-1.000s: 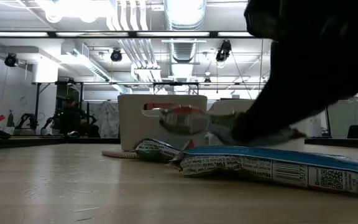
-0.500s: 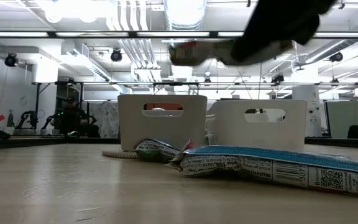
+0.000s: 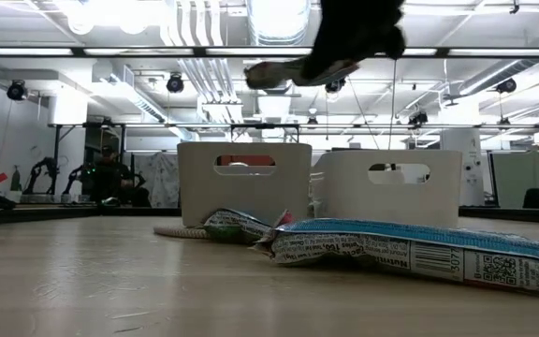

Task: Pick and place Granola Bars by type
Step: Put the red granola bar into the gray bin

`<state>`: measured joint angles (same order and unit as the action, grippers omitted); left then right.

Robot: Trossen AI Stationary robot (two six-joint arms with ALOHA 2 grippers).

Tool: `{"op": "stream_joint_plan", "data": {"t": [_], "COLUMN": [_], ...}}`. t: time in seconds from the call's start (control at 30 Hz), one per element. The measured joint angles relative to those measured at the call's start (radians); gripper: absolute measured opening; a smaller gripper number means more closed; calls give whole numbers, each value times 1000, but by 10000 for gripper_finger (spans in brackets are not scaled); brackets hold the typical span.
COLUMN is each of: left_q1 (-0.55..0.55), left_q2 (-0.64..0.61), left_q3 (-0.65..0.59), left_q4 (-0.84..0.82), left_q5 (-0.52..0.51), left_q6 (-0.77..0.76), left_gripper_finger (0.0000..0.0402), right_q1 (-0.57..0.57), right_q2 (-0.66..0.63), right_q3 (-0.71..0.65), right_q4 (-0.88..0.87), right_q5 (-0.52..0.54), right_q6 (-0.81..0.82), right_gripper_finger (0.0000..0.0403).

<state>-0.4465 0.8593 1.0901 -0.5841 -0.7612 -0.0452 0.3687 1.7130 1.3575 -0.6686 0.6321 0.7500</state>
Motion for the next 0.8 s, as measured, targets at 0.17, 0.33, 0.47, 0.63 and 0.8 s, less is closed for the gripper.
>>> {"op": "stream_joint_plan", "data": {"t": [0.17, 0.33, 0.47, 0.63, 0.8], "left_q1": [0, 0, 0, 0, 0], "left_q2": [0, 0, 0, 0, 0], "left_q3": [0, 0, 0, 0, 0], "left_q4": [0, 0, 0, 0, 0], "left_q5": [0, 0, 0, 0, 0], "left_q6": [-11, -25, -34, -36, -37], "left_gripper_finger": [0, 0, 0, 0, 0], "right_q1": [-104, -166, -191, -199, -200], "right_q2": [-2, -2, -1, -1, -1], "right_q3": [0, -1, -2, -3, -3], "right_q4": [100, 222, 264, 264, 266], "right_q5": [-109, -137, -139, -146, -162], "right_q6": [-3, 63, 170, 357, 600], "right_gripper_finger": [61, 59, 59, 59, 59]}}
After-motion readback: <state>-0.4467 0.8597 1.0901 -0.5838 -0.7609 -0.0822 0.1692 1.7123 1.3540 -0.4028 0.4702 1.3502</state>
